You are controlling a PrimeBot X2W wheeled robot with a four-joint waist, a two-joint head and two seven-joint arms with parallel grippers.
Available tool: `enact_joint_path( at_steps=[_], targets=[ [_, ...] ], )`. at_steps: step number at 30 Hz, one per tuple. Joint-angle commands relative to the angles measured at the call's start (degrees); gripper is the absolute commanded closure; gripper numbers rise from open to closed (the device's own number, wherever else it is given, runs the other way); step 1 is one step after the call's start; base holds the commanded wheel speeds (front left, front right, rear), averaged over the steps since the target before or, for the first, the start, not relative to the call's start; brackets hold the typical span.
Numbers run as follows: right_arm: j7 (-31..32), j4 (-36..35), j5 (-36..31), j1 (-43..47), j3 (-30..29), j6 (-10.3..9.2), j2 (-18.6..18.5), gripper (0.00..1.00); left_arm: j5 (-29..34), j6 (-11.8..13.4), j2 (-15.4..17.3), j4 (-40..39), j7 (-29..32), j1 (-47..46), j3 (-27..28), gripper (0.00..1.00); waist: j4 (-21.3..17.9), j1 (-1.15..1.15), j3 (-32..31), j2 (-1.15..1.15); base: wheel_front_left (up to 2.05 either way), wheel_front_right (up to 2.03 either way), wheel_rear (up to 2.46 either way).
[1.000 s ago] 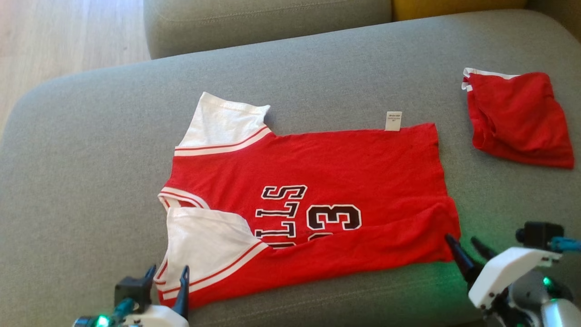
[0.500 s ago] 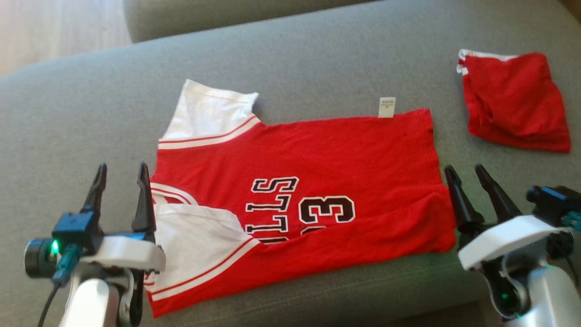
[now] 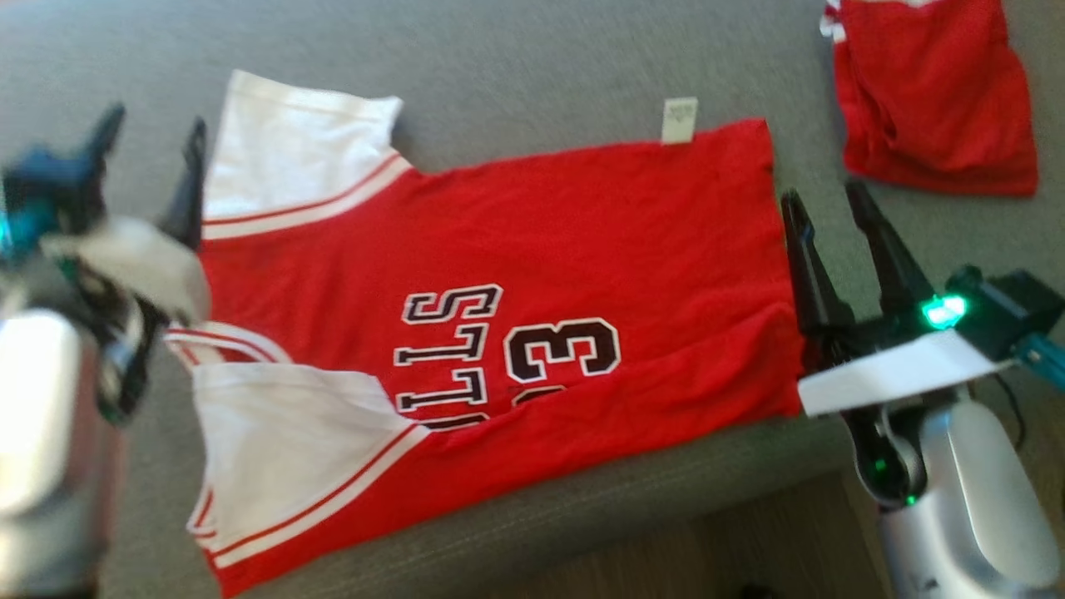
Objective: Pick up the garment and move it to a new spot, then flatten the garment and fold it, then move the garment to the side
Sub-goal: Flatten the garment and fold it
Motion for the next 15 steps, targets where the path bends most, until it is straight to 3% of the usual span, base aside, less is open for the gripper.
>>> enact_joint_path(
  at_steps=[1, 6, 15],
  targets=[
    [-0.9, -1.7, 0.2, -2.3, 1.7, -0.02, 0.3, 0.00, -0.4, -1.0, 3.0, -0.6, 1.7, -4.1, 1.3, 0.00, -3.1, -0.02, 3.4, 0.00, 0.00, 0.00, 0.00],
    [-2.6, -0.9, 1.4, -4.4, 4.0, -0.02, 0.6, 0.00, -2.7, -3.6, 7.8, 5.6, 7.9, -11.9, -2.1, 0.00, -6.2, -0.02, 5.1, 0.00, 0.00, 0.00, 0.00],
    [-3.7, -1.4, 5.1, -5.9, 6.5, -0.02, 0.8, 0.00, -5.5, -3.9, 13.3, 15.2, 16.4, -20.3, -8.2, 0.00, -9.4, -0.02, 6.9, 0.00, 0.00, 0.00, 0.00]
  ],
)
